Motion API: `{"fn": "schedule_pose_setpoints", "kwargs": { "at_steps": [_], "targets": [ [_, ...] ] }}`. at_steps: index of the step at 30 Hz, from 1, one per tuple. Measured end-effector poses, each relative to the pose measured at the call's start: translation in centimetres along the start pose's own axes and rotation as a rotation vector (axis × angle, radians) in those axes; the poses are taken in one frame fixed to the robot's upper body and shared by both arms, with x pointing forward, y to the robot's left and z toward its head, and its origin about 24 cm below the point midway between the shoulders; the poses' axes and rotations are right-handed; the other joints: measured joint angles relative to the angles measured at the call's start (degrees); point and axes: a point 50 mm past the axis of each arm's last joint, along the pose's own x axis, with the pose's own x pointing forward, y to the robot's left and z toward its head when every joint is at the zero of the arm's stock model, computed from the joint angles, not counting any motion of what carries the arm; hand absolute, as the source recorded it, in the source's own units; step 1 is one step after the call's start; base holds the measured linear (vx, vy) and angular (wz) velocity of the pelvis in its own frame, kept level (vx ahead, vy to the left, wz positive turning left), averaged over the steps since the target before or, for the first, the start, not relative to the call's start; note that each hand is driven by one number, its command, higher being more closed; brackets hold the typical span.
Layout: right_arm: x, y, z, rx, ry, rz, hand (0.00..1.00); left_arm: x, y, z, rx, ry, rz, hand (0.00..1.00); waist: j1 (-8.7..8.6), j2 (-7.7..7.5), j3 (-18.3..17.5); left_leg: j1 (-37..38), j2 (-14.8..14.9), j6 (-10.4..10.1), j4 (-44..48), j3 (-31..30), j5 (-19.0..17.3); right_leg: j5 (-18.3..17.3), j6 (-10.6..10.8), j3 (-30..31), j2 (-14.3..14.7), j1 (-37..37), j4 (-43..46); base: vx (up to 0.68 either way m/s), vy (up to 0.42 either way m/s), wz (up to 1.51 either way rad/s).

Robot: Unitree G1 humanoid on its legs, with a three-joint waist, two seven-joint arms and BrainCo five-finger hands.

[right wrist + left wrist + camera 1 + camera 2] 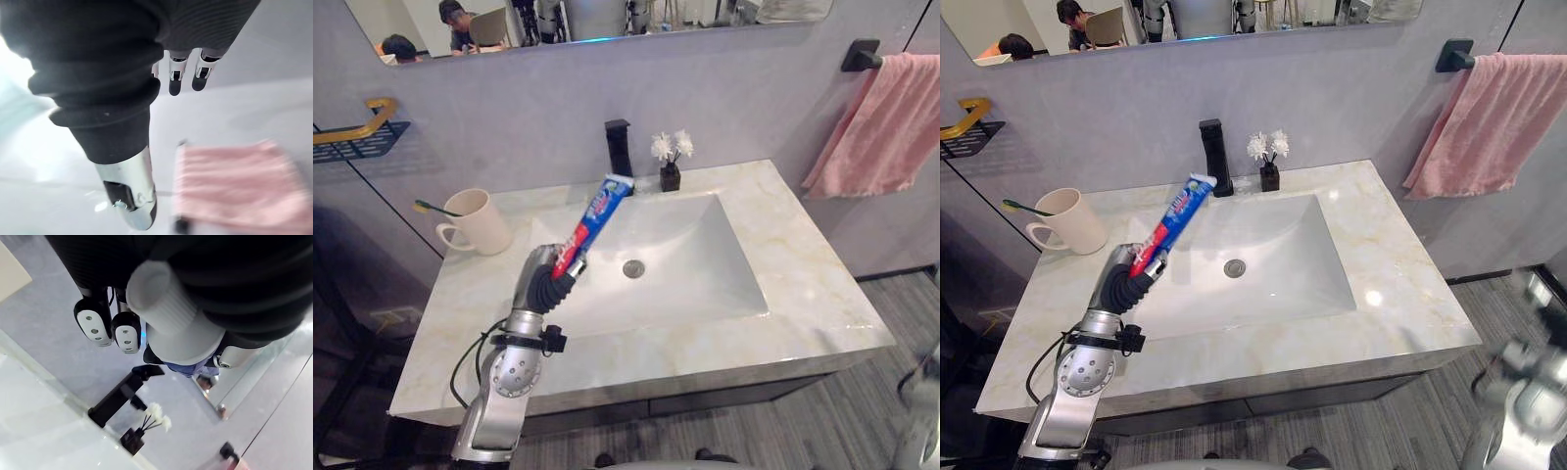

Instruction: Organize washtable

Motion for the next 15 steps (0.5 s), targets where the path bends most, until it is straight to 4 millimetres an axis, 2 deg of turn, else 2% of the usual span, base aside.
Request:
{"fn": "schedule_pose_setpoints", "kwargs": {
  "at_steps": [1, 2, 4, 6, 10, 11, 12, 13, 15],
  "targets": [
    [1.8, 2.9, 1.9, 0.102, -0.133, 0.117, 0.00, 0.1, 0.2, 0.5, -0.035, -0.018, 0.031, 1.00, 0.68, -0.61, -0.5, -0.2, 0.0, 0.0, 0.0, -0.2, 0.0, 0.0, 0.0, -0.2, 0.1, -0.1, 0.1, 0.01, -0.013, 0.06],
    [2.2, 4.0, 2.6, 0.142, -0.171, 0.155, 0.00, 0.2, 0.3, 0.7, -0.044, -0.025, 0.037, 1.00, 1.05, -0.87, -0.7, -0.3, 0.0, 0.0, 0.0, -0.3, 0.0, 0.0, 0.0, -0.3, 0.1, -0.1, 0.1, 0.01, -0.016, 0.10],
    [2.7, 7.6, 3.5, 0.293, -0.226, 0.292, 0.00, 0.2, 0.5, 1.0, -0.080, -0.036, 0.066, 1.00, 1.78, -1.51, -1.1, -0.6, -0.1, 0.0, 0.0, -1.2, 0.1, -0.1, 0.1, -1.2, 0.0, -0.1, 0.4, 0.01, -0.012, 0.20],
    [2.4, 9.9, 3.6, 0.392, -0.209, 0.371, 0.00, 0.3, 0.5, 1.1, -0.102, -0.038, 0.082, 1.00, 2.95, -1.52, -1.1, -0.8, -0.2, 0.1, 0.0, -1.8, 0.1, -0.1, 0.1, -2.2, -0.2, -0.1, 0.8, 0.01, -0.004, 0.22],
    [0.6, 14.4, 2.9, 0.569, -0.100, 0.516, 0.00, 0.3, 0.5, 1.3, -0.161, -0.036, 0.140, 1.00, 4.46, -1.41, -1.1, -1.0, -0.5, 0.5, 0.0, -3.3, 0.4, -0.1, 0.0, -4.4, -0.4, 0.0, 1.9, -0.01, 0.001, 0.19],
    [0.3, 14.9, 2.8, 0.591, -0.085, 0.528, 0.00, 0.3, 0.5, 1.4, -0.172, -0.036, 0.147, 1.00, 4.50, -1.41, -1.1, -1.0, -0.5, 0.6, 0.0, -3.5, 0.5, -0.1, 0.0, -4.8, -0.4, 0.0, 1.9, -0.03, 0.004, 0.14],
    [-0.4, 16.5, 2.5, 0.648, -0.036, 0.563, 0.00, 0.3, 0.1, 1.7, -0.205, -0.039, 0.155, 1.00, 4.49, -1.39, -1.1, -1.3, -0.9, 0.8, 0.0, -4.0, 0.6, -0.1, 0.1, -5.4, -0.8, 0.0, 2.0, -0.03, 0.005, 0.14],
    [-0.8, 17.1, 2.4, 0.663, -0.015, 0.577, 0.00, 0.4, -0.1, 1.9, -0.214, -0.042, 0.155, 1.00, 4.50, -1.39, -1.1, -1.4, -1.0, 0.9, 0.0, -4.1, 0.7, -0.3, 0.1, -5.7, -0.9, 0.0, 2.0, -0.05, 0.007, 0.22],
    [-2.9, 19.7, 1.4, 0.738, 0.108, 0.634, 0.00, 0.8, -1.2, 3.0, -0.265, -0.078, 0.144, 1.00, 4.69, -1.40, -1.1, -1.8, -1.7, 1.2, 0.0, -4.9, 1.0, -1.2, 0.5, -6.7, -1.6, -0.2, 2.8, -0.05, 0.004, 0.18]
  ]
}}
